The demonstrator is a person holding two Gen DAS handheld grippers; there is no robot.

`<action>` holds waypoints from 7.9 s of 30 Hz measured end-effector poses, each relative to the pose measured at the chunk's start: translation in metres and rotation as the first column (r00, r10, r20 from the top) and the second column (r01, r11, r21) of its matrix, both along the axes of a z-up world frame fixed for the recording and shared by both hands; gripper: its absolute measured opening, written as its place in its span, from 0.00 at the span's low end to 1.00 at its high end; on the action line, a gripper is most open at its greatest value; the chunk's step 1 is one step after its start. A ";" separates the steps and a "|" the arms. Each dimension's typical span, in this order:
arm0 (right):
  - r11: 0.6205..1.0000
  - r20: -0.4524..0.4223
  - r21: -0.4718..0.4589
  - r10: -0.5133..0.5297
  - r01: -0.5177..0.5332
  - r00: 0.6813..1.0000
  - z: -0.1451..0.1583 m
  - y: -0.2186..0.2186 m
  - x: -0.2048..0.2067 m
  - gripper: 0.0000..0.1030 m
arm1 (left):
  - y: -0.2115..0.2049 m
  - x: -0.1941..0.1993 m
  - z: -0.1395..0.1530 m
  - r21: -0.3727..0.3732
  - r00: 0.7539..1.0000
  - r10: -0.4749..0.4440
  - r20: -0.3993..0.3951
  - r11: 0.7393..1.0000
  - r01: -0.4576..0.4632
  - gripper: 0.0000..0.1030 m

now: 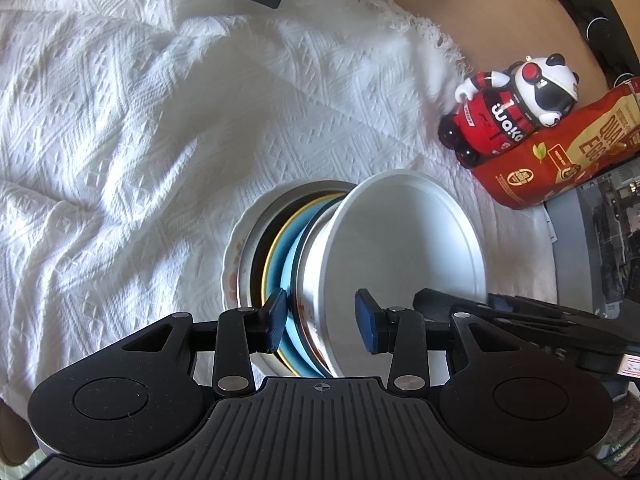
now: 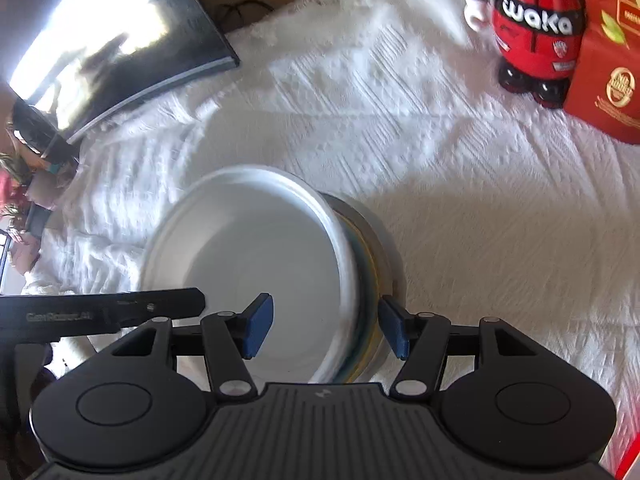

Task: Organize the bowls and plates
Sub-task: 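Lower the bowl stack into the steel bowl and open both tools, then move both tools to the red-rimmed white tray and grip its ends, then lift the tray with both tools and carry it toward the bowl stack, then lower the tray onto the white bowl rim with both tools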

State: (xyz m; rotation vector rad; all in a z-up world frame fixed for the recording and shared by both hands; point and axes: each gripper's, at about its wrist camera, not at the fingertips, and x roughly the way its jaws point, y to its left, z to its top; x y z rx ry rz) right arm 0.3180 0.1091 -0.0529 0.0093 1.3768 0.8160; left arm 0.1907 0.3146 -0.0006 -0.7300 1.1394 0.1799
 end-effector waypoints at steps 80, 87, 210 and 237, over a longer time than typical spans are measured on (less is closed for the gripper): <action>0.988 0.286 0.143 -0.101 0.062 0.953 0.061 -0.076 -0.013 0.61 | -0.043 0.010 0.098 0.173 0.955 -0.018 0.297 0.984 -0.035 0.22; 0.964 0.450 0.020 -0.246 0.265 0.859 0.055 -0.177 -0.004 0.65 | -0.147 0.076 0.065 0.104 0.922 -0.273 0.275 0.962 0.254 0.22; 0.975 0.331 0.209 0.000 -0.073 0.944 0.093 -0.010 -0.011 0.42 | -0.029 0.000 0.082 0.161 0.975 0.029 0.220 0.985 -0.066 0.25; 0.989 0.226 0.128 0.041 -0.071 0.973 0.048 0.029 -0.024 0.42 | 0.022 0.000 0.036 0.048 0.987 0.088 0.136 0.994 -0.095 0.21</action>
